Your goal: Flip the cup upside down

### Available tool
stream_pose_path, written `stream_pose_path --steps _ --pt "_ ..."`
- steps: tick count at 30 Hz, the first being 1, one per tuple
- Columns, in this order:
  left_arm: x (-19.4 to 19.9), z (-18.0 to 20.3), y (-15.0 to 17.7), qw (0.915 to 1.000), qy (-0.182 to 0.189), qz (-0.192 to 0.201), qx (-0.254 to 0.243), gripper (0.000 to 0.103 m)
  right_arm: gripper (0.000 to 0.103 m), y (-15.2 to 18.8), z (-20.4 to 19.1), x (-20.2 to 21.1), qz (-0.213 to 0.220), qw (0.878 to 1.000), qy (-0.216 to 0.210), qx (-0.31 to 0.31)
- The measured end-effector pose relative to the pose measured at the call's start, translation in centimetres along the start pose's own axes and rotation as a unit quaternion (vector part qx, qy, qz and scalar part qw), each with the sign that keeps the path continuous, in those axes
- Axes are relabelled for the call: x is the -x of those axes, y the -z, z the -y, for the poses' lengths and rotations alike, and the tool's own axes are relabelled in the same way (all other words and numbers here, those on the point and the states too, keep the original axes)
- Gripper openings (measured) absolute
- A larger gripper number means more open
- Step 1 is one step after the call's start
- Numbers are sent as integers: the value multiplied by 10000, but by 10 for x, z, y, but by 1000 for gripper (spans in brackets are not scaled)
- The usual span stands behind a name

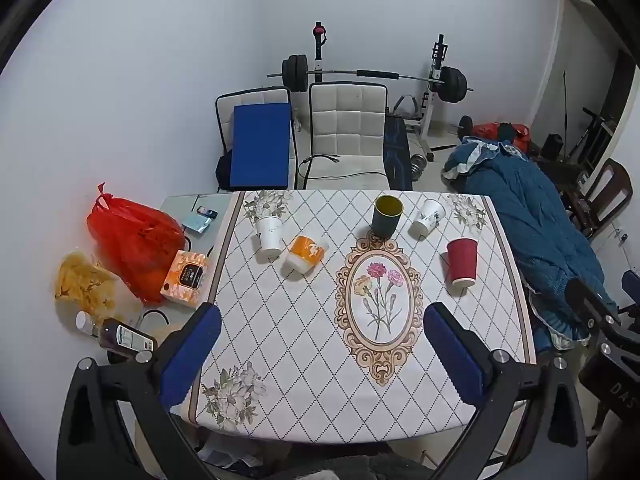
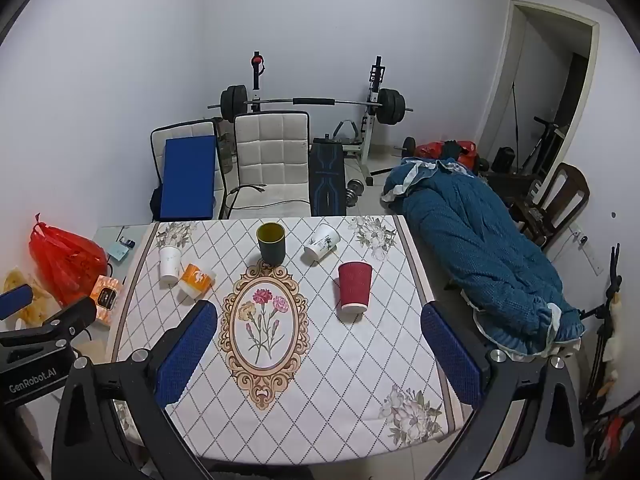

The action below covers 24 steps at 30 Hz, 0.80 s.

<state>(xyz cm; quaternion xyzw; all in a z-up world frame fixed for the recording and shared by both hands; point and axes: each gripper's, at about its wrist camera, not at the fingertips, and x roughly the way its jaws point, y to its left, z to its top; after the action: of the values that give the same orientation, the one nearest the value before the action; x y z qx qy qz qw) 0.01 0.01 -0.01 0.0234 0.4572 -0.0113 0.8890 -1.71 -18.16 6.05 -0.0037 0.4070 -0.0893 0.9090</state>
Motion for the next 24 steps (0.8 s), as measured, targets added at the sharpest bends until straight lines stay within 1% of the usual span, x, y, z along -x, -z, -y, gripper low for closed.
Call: stream_pose_path --steps 10,24 --pt "-3 0 -1 10000 9 9 37 103 103 1 -1 5 49 10000 -1 1" --pt "7 0 2 10000 45 41 30 103 103 2 -2 -1 0 10000 -59 31"
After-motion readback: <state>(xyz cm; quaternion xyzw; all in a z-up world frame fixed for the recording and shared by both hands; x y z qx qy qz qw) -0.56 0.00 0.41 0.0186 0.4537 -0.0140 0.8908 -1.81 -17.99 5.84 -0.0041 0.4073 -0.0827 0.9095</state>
